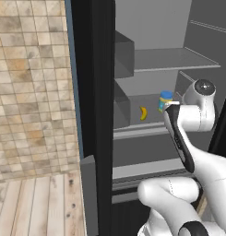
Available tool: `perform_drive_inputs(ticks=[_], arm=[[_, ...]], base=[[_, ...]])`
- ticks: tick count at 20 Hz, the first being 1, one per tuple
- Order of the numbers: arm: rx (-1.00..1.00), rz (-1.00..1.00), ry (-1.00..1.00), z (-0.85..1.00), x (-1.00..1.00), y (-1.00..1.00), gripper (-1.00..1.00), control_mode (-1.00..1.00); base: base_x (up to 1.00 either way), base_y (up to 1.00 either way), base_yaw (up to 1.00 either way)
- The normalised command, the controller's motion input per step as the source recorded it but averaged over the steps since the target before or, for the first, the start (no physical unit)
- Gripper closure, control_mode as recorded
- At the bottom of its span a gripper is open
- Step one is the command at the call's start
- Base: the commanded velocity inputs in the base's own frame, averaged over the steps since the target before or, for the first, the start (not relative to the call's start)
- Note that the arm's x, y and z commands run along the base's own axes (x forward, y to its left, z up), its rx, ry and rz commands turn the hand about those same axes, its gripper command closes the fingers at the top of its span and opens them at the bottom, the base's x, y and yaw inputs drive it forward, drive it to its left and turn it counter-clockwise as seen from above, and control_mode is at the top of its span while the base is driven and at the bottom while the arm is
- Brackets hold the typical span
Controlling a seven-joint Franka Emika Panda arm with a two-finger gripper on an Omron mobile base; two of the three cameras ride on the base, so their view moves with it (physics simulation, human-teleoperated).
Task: Move the banana and mayonnaise from the second highest shelf to the top shelf to make space. Then, place the pitcher from the counter on the cleared second highest shelf.
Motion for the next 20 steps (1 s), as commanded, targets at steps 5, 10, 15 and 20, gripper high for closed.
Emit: perform_drive_inputs(ticks=[5, 10, 15, 20], arm=[[0.0, -0.01, 0.0, 0.0, 0.19, -0.21, -1.0, -1.0], [0.0, 0.0, 0.0, -0.02, 0.27, -0.04, -1.0, -1.0], [0.0, 0.0, -0.03, -0.12, 0.28, -0.05, -1.0, -1.0], [0.0, 0.0, -0.05, -0.17, 0.27, -0.11, -1.0, -1.0]], base=[[0.0, 0.0, 0.0], [0.0, 0.0, 0.0], [0.0, 0.0, 0.0], [0.0, 0.0, 0.0]])
